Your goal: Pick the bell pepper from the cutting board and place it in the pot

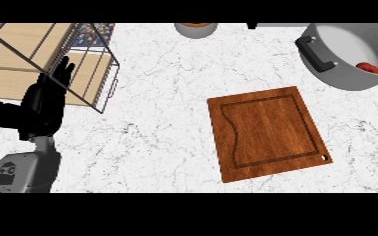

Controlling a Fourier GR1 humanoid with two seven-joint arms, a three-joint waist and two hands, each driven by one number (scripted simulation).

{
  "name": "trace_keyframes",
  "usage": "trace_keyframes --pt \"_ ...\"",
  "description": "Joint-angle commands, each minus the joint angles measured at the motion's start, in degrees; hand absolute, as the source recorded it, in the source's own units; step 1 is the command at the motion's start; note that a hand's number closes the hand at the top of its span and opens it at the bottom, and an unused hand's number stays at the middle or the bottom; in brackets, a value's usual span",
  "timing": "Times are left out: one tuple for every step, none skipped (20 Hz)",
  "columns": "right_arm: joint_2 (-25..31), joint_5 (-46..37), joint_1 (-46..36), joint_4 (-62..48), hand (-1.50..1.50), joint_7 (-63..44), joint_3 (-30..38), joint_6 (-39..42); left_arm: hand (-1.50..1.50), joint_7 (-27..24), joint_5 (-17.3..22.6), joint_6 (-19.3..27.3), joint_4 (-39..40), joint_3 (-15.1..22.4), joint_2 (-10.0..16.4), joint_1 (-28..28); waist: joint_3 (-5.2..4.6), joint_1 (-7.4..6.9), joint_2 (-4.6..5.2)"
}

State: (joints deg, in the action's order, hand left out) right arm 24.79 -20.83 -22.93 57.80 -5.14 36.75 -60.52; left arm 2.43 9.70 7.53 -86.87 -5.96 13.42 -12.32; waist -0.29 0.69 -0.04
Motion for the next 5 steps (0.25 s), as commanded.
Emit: trace_keyframes --pt "0.13 2.50 7.25 8.61 -1.50 -1.89 0.49 3.10 0.00 1.73 -1.96 1.54 -0.20 1.84 -0.97 -5.40 0.26 0.41 -0.18" --pt "-2.46 5.25 10.33 10.78 -1.50 1.64 1.22 2.66 0.00 -0.91 0.05 -1.33 0.86 0.40 -0.30 -3.63 0.29 0.27 -0.12" --pt "-0.27 4.14 13.38 13.59 -1.50 -2.30 1.61 5.06 0.00 -0.36 -0.02 -1.02 -0.64 -0.11 0.28 -2.67 0.24 0.52 -0.25" --pt "-1.31 4.26 14.81 15.86 -1.50 -2.82 1.06 5.51 0.00 1.10 -1.08 0.32 -2.16 0.48 0.14 -3.57 0.25 0.38 -0.25" --pt "-4.81 2.90 17.68 19.38 -1.50 -3.63 0.30 3.02 0.00 -1.05 -0.82 -0.06 0.33 0.07 -0.61 -3.41 0.22 0.49 -0.20"
